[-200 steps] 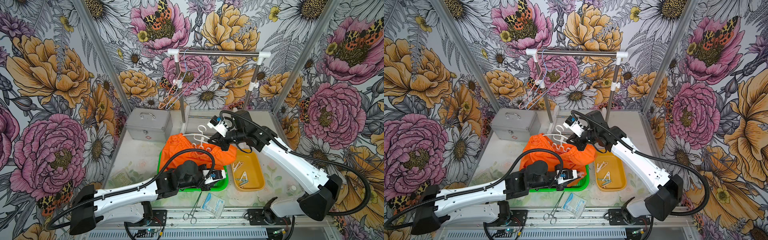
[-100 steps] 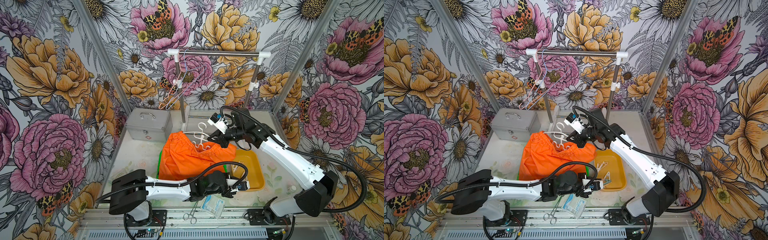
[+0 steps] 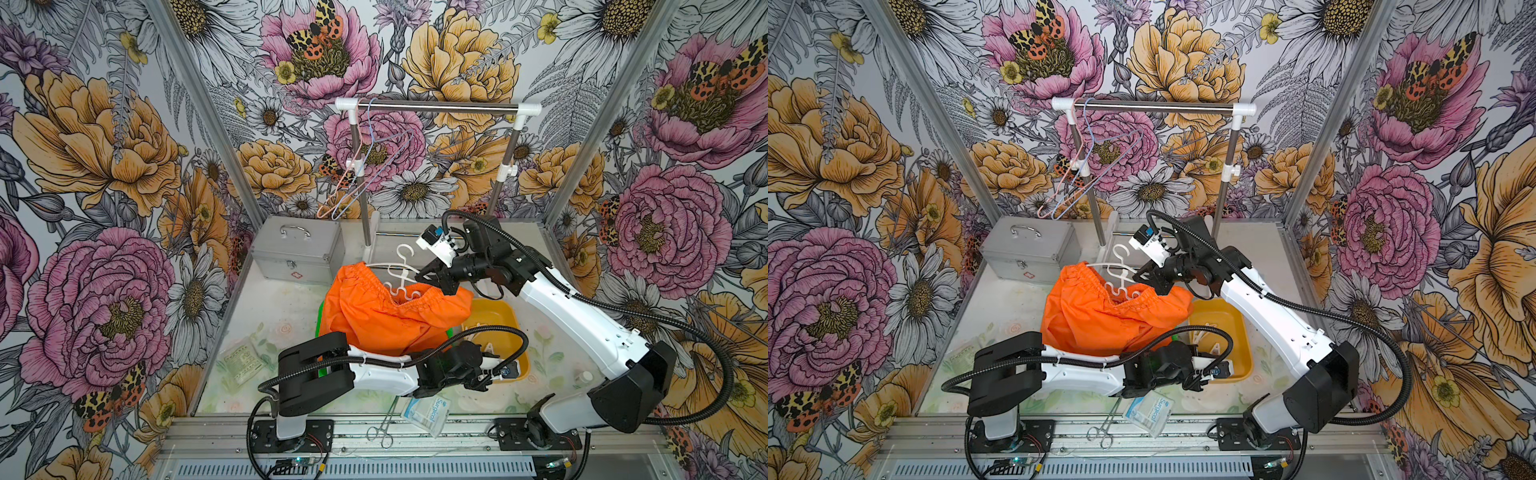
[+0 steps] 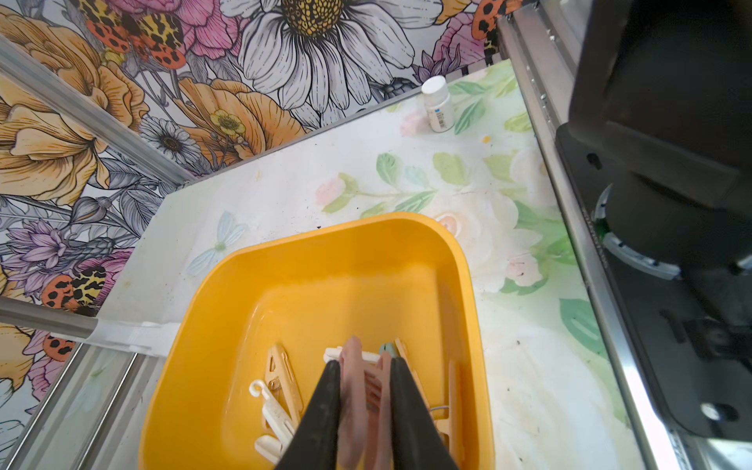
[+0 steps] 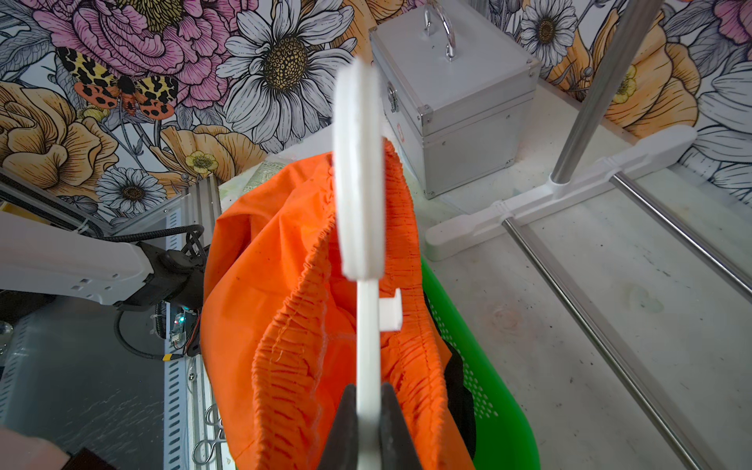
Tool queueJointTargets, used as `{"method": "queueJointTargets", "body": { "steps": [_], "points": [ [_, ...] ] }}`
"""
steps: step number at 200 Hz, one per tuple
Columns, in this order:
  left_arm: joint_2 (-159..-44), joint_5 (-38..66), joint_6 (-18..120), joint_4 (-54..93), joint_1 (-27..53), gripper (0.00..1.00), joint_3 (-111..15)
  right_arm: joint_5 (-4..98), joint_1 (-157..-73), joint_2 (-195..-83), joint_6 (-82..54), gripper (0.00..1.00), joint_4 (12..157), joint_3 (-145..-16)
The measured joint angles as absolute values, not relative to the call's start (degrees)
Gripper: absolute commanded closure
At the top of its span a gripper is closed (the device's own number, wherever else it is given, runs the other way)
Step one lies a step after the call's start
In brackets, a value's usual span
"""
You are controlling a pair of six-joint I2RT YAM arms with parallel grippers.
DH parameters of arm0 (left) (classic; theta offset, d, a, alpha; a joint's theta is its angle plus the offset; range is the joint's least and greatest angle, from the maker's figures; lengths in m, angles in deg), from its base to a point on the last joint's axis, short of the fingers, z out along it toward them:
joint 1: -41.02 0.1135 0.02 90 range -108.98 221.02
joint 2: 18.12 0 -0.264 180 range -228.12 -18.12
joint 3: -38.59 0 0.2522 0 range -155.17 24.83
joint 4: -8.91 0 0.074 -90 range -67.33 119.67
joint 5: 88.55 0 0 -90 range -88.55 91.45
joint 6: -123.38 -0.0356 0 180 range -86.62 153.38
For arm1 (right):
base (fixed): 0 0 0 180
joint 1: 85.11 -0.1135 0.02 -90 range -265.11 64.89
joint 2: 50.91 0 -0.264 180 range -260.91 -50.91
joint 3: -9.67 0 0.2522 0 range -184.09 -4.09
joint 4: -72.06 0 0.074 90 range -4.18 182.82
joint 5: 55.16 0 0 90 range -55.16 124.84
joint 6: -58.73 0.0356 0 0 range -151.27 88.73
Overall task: Remove the clothespins securing shorts to the hanger
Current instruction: Place the clothespin in the storage box.
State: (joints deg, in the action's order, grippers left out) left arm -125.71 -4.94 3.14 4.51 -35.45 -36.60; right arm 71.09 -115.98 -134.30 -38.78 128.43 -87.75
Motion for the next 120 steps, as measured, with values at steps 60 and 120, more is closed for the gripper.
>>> {"method": "queueJointTargets", "body": {
  "steps": [60,120],
  "points": [
    [-130.1,-4.3,4.1,8.8,-33.2,0.42,-42.1,71.6,-115.8,-135.1,-38.8,1.00,128.3,-87.8],
    [-125.4,-0.6,4.5,10.1,-33.9,0.40,-40.2,71.7,-115.5,-135.3,-38.8,1.00,128.2,-87.8]
  ]
}}
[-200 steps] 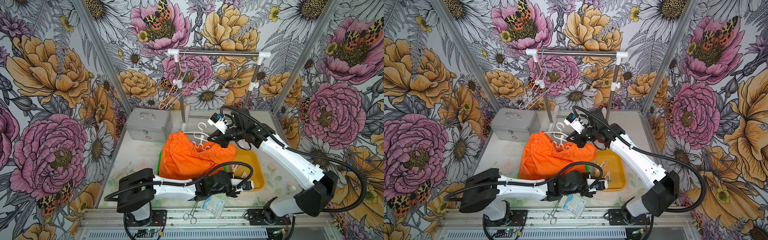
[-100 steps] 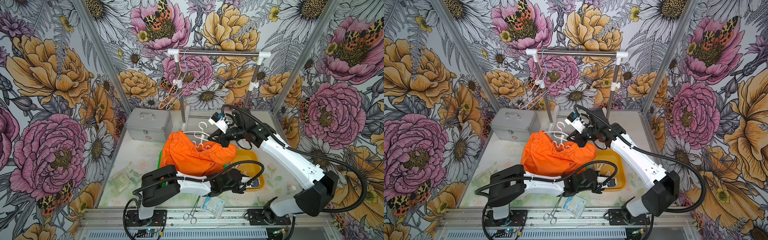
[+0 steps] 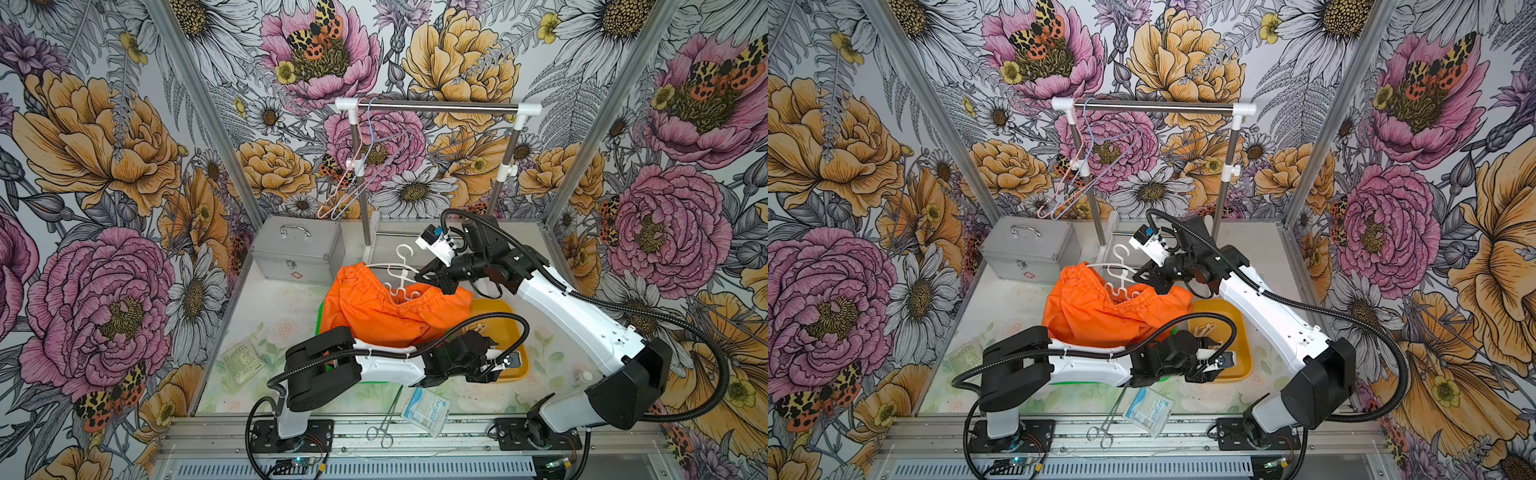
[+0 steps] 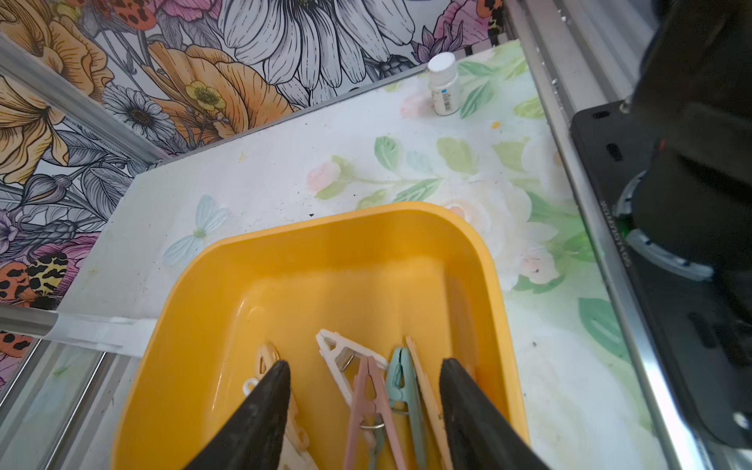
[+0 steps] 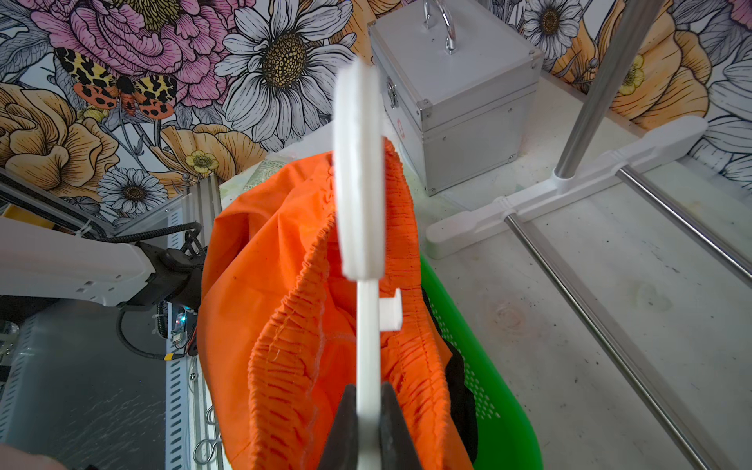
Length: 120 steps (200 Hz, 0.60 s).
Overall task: Remove the clothespins securing shorts to the hanger
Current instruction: Place the clothespin in the storage box.
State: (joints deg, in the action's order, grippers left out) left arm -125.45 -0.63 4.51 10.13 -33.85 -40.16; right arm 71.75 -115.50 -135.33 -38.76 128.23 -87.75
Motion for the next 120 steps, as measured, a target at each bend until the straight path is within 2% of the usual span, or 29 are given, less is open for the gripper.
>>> {"method": "queueJointTargets", "body": {
  "steps": [44,82,120],
  "points": [
    [-113.5,1.2,3.4,9.8,-36.2,0.40,-35.1,71.7,-115.5,-135.4,-38.8,1.00,128.2,-87.8],
    [-101.4,1.9,3.2,8.2,-37.3,0.39,-25.8,71.7,-115.5,-135.4,-38.7,1.00,128.2,-87.8],
    [-86.0,-1.6,5.2,9.8,-37.3,0.35,-18.0,71.6,-115.5,-135.4,-38.8,1.00,128.2,-87.8]
  ]
}}
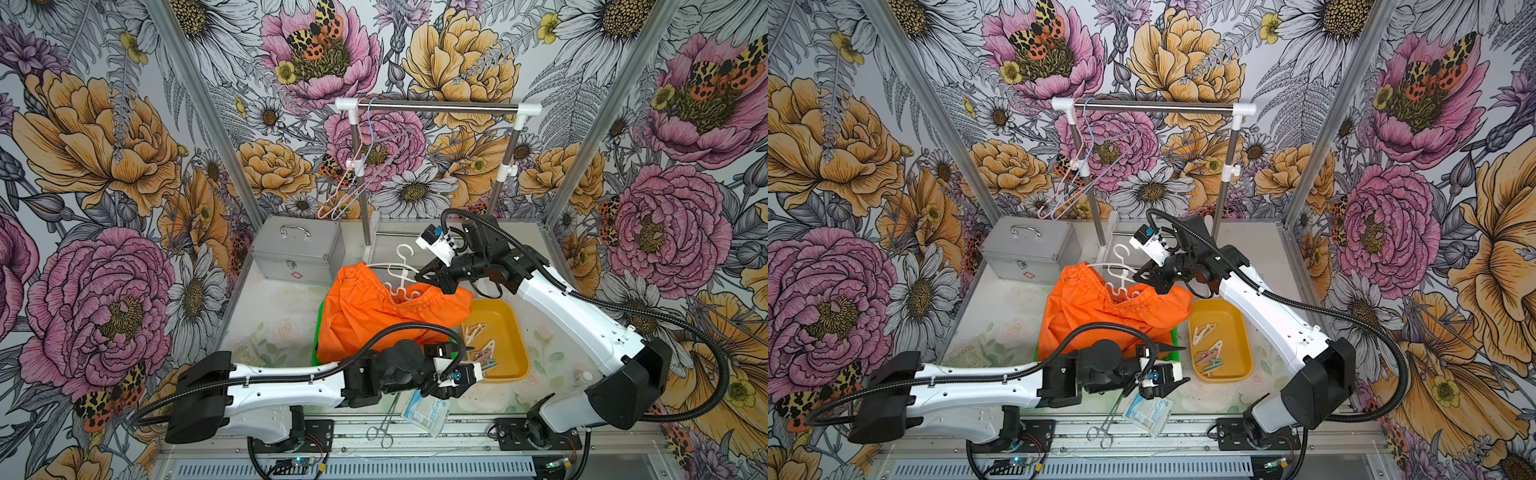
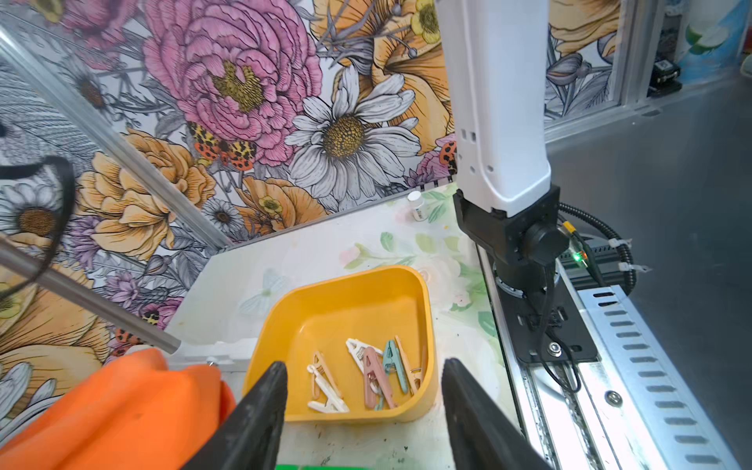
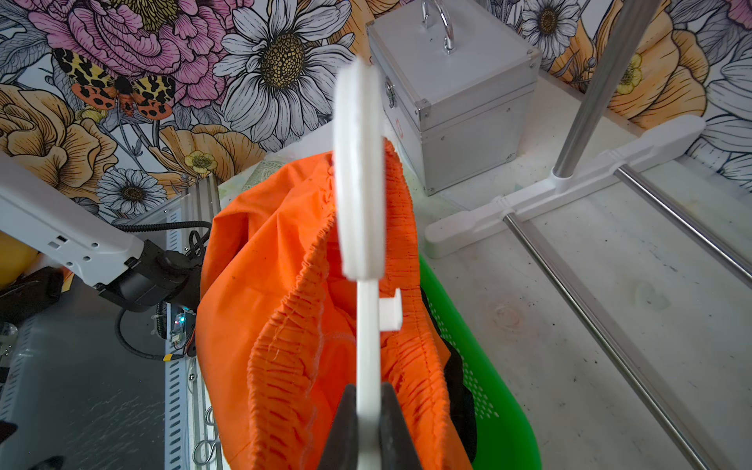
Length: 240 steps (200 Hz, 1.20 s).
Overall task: Remove the clothespins securing shorts to the hanger
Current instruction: Place the clothespin in the storage box, then remove the shorts from the hanger.
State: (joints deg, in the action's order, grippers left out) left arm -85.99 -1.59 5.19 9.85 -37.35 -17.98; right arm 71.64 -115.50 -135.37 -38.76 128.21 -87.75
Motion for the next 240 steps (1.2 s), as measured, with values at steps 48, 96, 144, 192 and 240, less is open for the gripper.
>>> {"method": "queueJointTargets", "body": {
  "steps": [48,96,144,192,240],
  "points": [
    [-69.1,-12.2,10.4,20.6,-34.8,0.21,-18.9,71.5,-115.5,-135.3,-38.8,1.00,128.2,-87.8],
    [-62.2,-11.1,20.5,37.2,-17.1,0.01,-27.6,72.0,-115.5,-133.1,-39.5,1.00,128.3,-87.7],
    [-66.0,6.1,24.5,52.9,6.1,0.04,-38.8,74.2,-115.5,-128.9,-40.3,1.00,128.2,-86.4],
    [-72.7,25.4,24.8,60.2,18.1,0.19,-43.6,77.2,-115.9,-127.9,-41.8,1.00,128.3,-85.8],
    [-77.5,37.2,21.1,64.1,18.5,0.32,-49.6,78.2,-118.6,-127.9,-44.3,1.00,129.5,-85.8]
  ]
}}
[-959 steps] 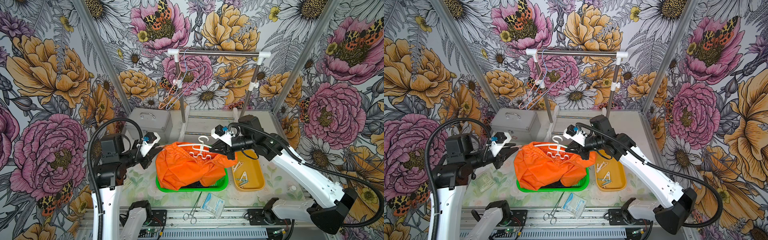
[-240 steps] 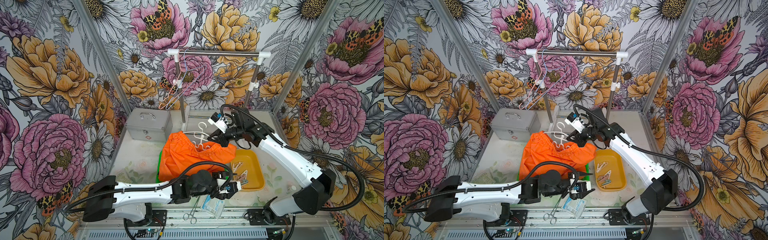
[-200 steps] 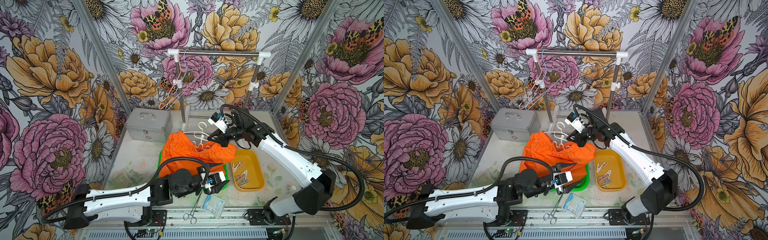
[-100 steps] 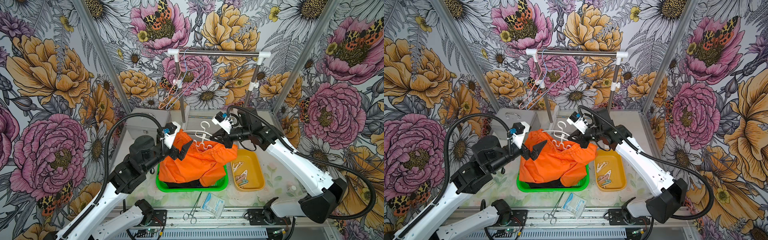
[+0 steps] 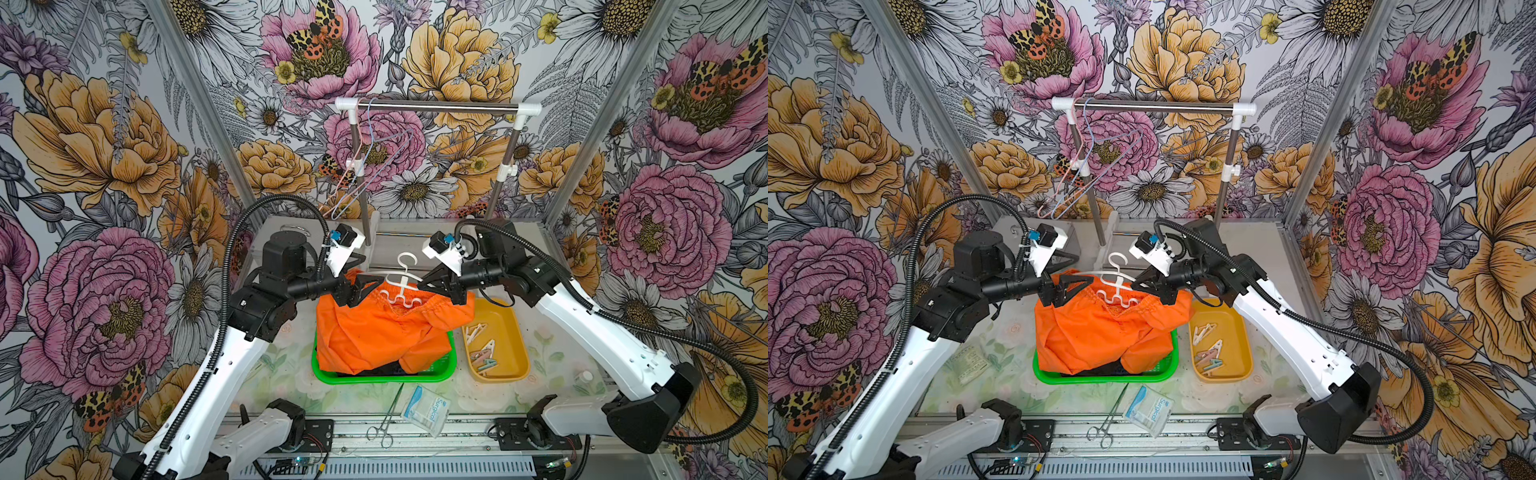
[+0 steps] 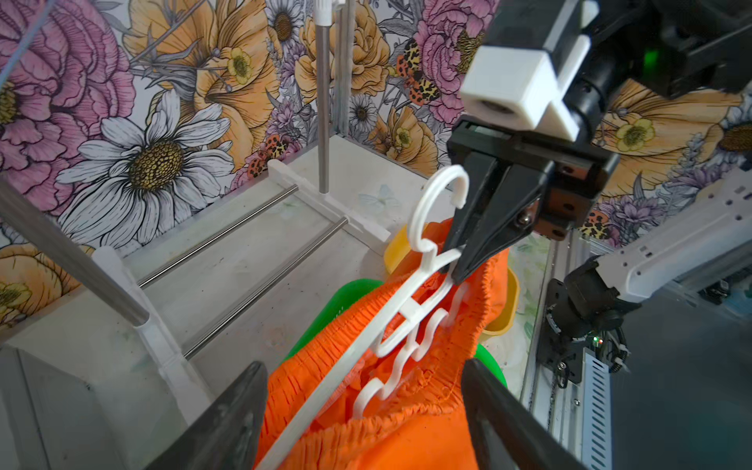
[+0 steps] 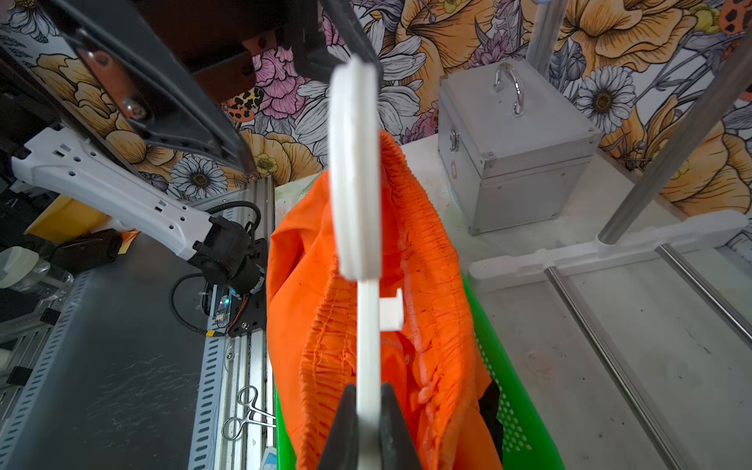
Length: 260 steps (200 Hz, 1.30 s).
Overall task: Remove the clothespins securing shorts to the hanger
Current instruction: Remove the shorts from the hanger.
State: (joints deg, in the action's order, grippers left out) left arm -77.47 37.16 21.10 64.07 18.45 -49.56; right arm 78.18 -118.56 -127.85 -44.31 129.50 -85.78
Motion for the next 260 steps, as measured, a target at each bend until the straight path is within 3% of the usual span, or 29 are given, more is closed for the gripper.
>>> {"method": "queueJointTargets", "body": {
  "steps": [19,52,111,168,201,226,260],
  "points": [
    [-78.4,40.9,19.4,64.7,18.4,0.37,-50.1,78.2,-119.4,-127.9,-44.9,1.00,130.2,-85.8],
    [-79.6,44.7,17.6,65.9,18.2,0.37,-50.1,78.2,-120.1,-127.9,-45.8,1.00,130.4,-85.8],
    [-82.5,43.9,12.7,69.2,12.7,0.35,-50.3,78.0,-121.0,-127.9,-46.6,1.00,131.1,-85.8],
    [-83.7,43.5,10.4,71.4,12.5,0.38,-51.2,77.8,-122.1,-127.9,-47.0,1.00,131.9,-86.2],
    [-83.9,43.2,10.5,71.8,13.3,0.30,-51.2,77.8,-122.5,-127.9,-47.4,1.00,131.9,-86.4],
    [-84.2,43.1,10.6,72.0,14.7,0.35,-51.2,77.7,-122.9,-127.9,-47.5,1.00,132.0,-86.4],
    [-84.9,44.8,10.3,72.4,14.7,0.61,-51.2,76.9,-123.8,-128.0,-47.7,1.00,132.4,-86.6]
  ]
}}
